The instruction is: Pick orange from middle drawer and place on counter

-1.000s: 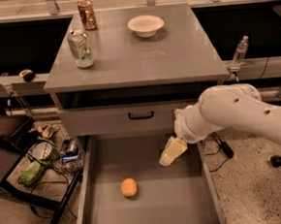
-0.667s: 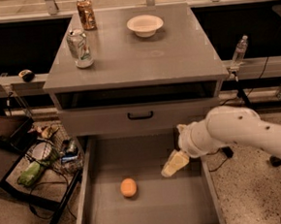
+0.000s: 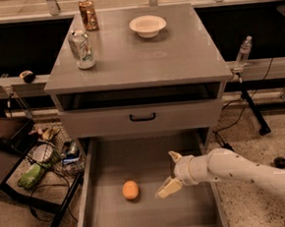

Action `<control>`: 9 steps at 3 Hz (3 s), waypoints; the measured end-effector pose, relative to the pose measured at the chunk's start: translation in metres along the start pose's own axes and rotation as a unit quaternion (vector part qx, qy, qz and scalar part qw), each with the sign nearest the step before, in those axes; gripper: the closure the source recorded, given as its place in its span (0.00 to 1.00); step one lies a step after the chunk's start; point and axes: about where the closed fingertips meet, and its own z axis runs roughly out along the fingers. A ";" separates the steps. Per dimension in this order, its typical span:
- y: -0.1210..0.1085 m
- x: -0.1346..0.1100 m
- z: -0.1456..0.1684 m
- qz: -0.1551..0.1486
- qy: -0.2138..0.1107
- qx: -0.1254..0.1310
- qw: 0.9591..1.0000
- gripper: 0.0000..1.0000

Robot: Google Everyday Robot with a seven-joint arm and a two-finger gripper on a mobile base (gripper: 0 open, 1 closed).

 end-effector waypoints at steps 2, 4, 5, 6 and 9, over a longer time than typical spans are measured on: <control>0.037 0.019 0.088 0.004 -0.058 -0.058 0.997 0.00; 0.045 0.010 0.135 -0.005 -0.082 -0.070 0.994 0.00; 0.047 0.012 0.159 -0.002 -0.083 -0.071 0.994 0.00; 0.049 0.009 0.172 -0.005 -0.083 -0.075 0.994 0.19; 0.044 -0.020 0.156 -0.021 -0.074 -0.079 0.994 0.89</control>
Offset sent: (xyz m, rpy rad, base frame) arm -0.0104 0.0913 -0.1047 0.2006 0.0386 0.1267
